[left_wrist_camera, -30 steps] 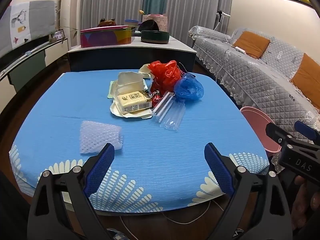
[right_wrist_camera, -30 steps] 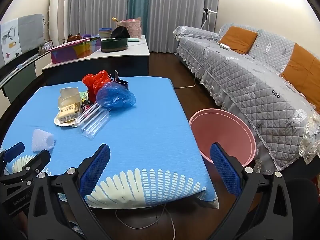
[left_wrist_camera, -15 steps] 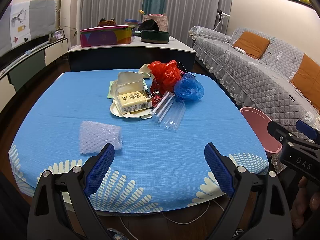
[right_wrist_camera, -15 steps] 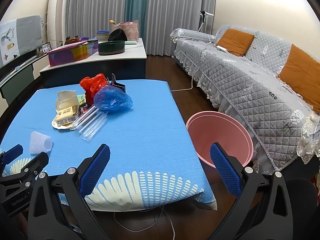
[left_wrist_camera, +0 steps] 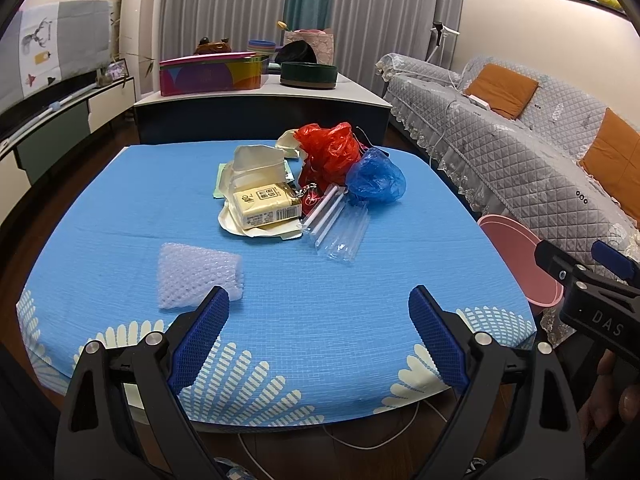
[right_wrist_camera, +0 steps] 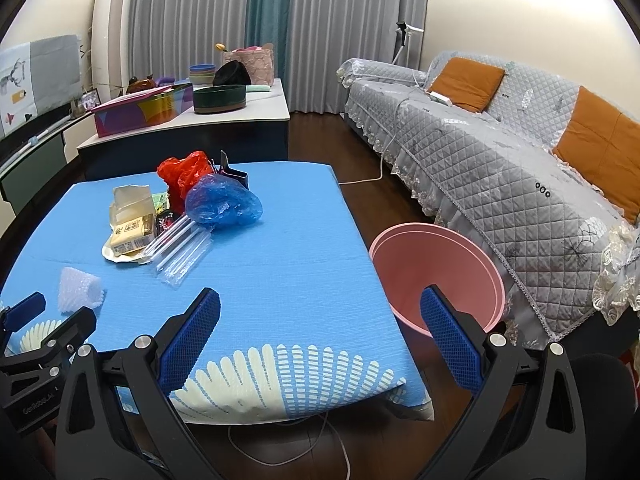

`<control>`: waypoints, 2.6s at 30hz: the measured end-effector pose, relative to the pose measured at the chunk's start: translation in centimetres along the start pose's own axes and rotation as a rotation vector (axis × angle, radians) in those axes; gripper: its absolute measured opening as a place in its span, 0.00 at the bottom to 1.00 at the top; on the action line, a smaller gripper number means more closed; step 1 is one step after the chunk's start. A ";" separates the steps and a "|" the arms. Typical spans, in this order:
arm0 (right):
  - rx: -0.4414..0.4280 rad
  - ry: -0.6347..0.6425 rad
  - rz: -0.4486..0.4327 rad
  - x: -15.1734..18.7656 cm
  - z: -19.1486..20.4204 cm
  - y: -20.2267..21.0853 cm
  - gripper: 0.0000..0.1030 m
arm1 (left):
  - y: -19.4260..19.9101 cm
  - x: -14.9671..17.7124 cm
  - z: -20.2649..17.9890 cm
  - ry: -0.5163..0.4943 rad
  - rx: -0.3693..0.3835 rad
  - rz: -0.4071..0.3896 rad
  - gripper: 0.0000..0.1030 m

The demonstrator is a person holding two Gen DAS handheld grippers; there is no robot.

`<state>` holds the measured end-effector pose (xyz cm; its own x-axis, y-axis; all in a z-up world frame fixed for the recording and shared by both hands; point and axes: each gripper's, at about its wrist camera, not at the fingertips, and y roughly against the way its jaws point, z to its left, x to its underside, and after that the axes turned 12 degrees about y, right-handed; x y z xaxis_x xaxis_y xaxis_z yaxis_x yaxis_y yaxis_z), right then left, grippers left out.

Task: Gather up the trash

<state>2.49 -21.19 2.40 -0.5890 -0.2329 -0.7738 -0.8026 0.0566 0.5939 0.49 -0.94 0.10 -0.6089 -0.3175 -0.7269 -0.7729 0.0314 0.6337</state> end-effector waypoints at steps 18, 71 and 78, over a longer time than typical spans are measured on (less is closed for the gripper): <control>-0.005 0.006 0.000 0.0 0.2 0.1 0.95 | 0.0 0.0 0.1 0.002 0.003 0.000 0.85; -0.301 0.014 0.003 -7.5 3.3 -6.5 0.41 | -4.9 -1.8 5.2 0.122 -0.241 0.012 0.75; -0.382 0.000 0.032 -9.5 5.8 -12.3 0.49 | -7.4 -1.6 6.0 0.117 -0.304 0.074 0.69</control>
<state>17.43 -14.01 1.14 -0.6129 -0.2368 -0.7539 -0.6910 -0.3022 0.6567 6.11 5.02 -4.96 -0.6229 -0.4325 -0.6519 -0.6281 -0.2202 0.7463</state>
